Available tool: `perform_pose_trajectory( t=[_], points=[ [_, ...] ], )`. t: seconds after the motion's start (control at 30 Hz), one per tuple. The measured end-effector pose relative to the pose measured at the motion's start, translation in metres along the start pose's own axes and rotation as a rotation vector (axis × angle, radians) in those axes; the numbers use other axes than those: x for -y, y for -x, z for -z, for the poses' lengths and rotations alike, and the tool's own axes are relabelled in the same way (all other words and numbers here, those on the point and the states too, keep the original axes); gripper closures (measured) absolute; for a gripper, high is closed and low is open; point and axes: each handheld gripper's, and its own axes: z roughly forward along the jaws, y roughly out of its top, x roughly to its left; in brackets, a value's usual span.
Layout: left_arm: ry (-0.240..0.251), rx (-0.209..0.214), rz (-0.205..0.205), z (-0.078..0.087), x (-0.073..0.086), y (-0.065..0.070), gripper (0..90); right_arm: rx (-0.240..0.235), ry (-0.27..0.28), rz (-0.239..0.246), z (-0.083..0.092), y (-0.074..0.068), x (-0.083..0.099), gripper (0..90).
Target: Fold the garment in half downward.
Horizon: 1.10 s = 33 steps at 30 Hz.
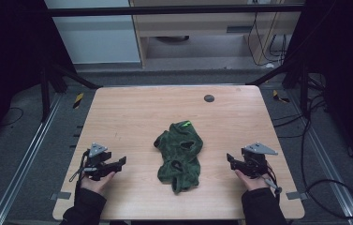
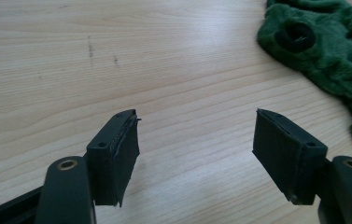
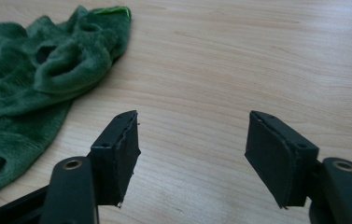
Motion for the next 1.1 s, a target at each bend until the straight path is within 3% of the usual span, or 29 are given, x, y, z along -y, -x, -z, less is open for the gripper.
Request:
perform_pose_trajectory(
  t=[0.17, 0.47, 0.8, 0.97, 1.1],
  points=[
    [-0.006, 0.023, -0.003, -0.002, -0.002, 0.004, 30.9, -0.018, -0.003, -0.010, 0.001, -0.002, -0.001, 37.4],
    [0.003, 0.051, -0.003, -0.002, -0.008, 0.006, 30.8, -0.063, 0.045, -0.010, 0.010, -0.009, -0.012, 37.8],
    [0.026, 0.077, -0.026, -0.003, -0.029, 0.015, 31.3, -0.080, 0.056, 0.018, 0.008, -0.015, -0.033, 42.0],
    [0.033, 0.083, -0.035, -0.005, -0.038, 0.018, 31.8, -0.128, 0.061, -0.014, 0.008, -0.016, -0.041, 41.8],
    [0.038, 0.083, -0.043, -0.007, -0.046, 0.022, 31.7, -0.122, 0.066, 0.001, 0.006, -0.018, -0.050, 41.6]
  ],
)
